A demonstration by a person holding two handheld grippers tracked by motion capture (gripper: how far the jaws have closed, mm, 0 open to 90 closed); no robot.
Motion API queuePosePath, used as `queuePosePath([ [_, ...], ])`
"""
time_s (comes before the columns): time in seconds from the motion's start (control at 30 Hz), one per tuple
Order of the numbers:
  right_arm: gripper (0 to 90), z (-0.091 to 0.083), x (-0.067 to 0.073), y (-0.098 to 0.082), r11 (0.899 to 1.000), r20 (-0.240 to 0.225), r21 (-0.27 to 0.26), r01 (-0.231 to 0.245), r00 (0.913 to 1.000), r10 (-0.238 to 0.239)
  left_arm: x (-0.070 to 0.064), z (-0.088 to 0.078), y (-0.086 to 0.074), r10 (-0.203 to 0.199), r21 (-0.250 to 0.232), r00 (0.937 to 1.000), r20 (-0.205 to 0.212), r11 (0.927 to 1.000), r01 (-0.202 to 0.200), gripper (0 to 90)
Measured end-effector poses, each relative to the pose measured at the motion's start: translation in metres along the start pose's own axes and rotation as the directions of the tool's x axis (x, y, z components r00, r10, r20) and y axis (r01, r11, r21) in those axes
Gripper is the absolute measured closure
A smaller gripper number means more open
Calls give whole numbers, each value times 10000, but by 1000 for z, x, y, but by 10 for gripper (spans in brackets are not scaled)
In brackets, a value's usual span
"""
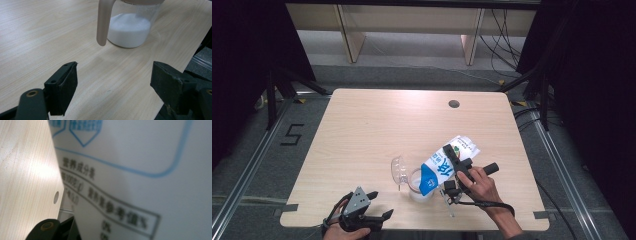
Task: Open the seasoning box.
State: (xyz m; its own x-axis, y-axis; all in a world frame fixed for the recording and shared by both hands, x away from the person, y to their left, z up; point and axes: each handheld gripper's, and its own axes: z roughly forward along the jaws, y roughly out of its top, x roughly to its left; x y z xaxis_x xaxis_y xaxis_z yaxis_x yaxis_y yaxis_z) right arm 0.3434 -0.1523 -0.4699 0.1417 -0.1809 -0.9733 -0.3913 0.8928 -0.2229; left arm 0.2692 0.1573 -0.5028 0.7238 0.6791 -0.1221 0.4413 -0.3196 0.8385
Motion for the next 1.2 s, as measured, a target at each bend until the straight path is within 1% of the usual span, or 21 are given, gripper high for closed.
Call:
queuePosePath([
  [0.1,717,0,0,0,10000,-2,13,6,10000,-6,0,0,0,6,-6,10000,2,10000,-6,212],
  [0.13,717,0,1,-1,9998,-83,57,-182,9998,183,0,0,0,4,-10,10000,1,10000,-4,212],
  [0.23,718,0,1,-1,9998,-97,90,-174,9998,175,0,1,0,-90,-53,10000,13,9999,90,212],
  [0.3,719,0,1,-1,9998,-104,97,-157,9998,158,0,0,0,5,1,10000,4,10000,-5,212],
  [0.43,721,0,1,-1,9998,-162,78,-206,9997,208,0,0,0,-5,6,10000,16,10000,5,212],
  [0.47,722,0,1,-1,9998,-172,65,-210,9996,211,0,1,0,-70,-42,10000,17,10000,70,212],
  [0.5,722,0,1,-1,9998,-173,78,-200,9996,202,0,0,0,-5,15,10000,26,10000,5,212],
  [0.53,722,0,1,-1,9998,-221,127,-178,9996,181,0,1,0,-98,-50,9999,29,9999,98,212],
  [0.6,723,-1,1,-1,9995,-292,226,-236,9993,243,0,0,0,-31,-3,10000,29,10000,31,212],
  [0.67,723,-1,1,-1,9996,-282,202,-189,9994,194,0,0,0,-22,-2,10000,26,10000,22,212],
  [0.7,724,0,2,-1,9997,-186,111,-223,9996,225,0,0,0,-28,-2,10000,25,10000,28,212],
  [0.77,725,0,1,-1,9999,-174,116,-127,9998,129,0,0,0,-34,-1,10000,29,10000,34,213],
  [0.8,725,0,1,-1,9999,-174,105,-131,9998,133,0,1,0,-101,-56,9999,29,9999,101,212],
  [0.83,726,0,1,-1,9999,-177,105,-129,9998,131,0,0,0,-28,-3,10000,35,10000,28,212],
  [0.9,728,0,0,-1,9999,-133,84,66,9999,-65,0,1,0,-74,-33,10000,30,10000,74,212],
  [0.93,729,0,1,-1,9999,-174,121,-103,9998,105,0,1,0,-91,-58,10000,21,9999,91,212],
  [0.97,729,0,1,-2,9999,-205,112,-77,9998,79,-1,1,0,-137,-57,9999,24,9999,137,212],
  [1.0,729,0,2,-2,9998,-200,134,-167,9997,170,0,1,0,-106,-53,9999,42,9999,106,212],
  [1.13,731,0,1,-2,9998,-155,143,-154,9998,156,0,1,0,-89,-50,10000,23,9999,89,212],
  [1.17,732,0,1,-2,9998,-162,131,-158,9997,160,-1,1,0,-140,-59,9999,17,9999,140,212],
  [1.2,733,0,1,-1,9999,-163,112,-94,9998,96,0,1,0,-107,-52,9999,29,9999,107,212],
])
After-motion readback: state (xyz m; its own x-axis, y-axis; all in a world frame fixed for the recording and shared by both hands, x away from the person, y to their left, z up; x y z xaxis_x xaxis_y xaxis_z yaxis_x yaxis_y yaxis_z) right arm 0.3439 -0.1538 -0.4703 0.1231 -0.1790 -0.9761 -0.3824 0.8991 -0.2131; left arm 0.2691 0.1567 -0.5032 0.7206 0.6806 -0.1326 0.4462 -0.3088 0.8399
